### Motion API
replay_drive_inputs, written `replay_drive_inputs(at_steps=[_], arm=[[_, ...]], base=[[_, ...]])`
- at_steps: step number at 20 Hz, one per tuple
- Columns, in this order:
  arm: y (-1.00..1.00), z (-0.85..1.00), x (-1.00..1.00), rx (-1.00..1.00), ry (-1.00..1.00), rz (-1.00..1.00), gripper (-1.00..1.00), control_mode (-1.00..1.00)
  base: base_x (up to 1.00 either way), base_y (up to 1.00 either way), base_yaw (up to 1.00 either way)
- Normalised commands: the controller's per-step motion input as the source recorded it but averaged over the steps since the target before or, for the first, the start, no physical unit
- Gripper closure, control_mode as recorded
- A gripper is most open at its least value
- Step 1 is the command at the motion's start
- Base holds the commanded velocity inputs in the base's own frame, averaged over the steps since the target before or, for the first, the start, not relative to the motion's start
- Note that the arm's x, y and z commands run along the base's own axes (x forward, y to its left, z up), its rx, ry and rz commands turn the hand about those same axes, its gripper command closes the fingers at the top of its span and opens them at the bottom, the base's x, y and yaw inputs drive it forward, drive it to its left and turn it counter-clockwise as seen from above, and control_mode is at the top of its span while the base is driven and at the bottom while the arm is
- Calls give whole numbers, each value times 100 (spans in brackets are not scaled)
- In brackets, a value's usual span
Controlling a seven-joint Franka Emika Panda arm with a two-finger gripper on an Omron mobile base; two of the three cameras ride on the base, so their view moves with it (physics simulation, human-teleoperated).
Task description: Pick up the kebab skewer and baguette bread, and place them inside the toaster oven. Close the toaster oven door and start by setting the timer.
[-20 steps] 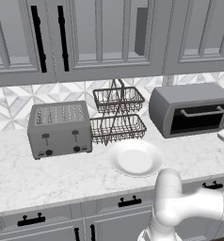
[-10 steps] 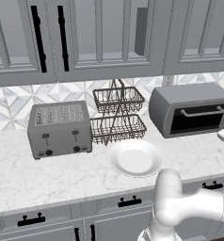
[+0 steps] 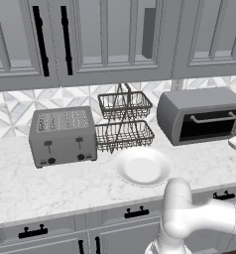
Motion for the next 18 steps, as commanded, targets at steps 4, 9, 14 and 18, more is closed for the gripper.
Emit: replay_drive_inputs(at_steps=[4,9,14,18], arm=[[0,0,-1,0,0,-3,100,-100],[0,0,-8,0,0,0,100,-100],[0,0,-13,0,0,0,100,-100],[0,0,-13,0,0,0,100,-100]], base=[[0,0,0],[0,0,0],[0,0,0],[0,0,0]])
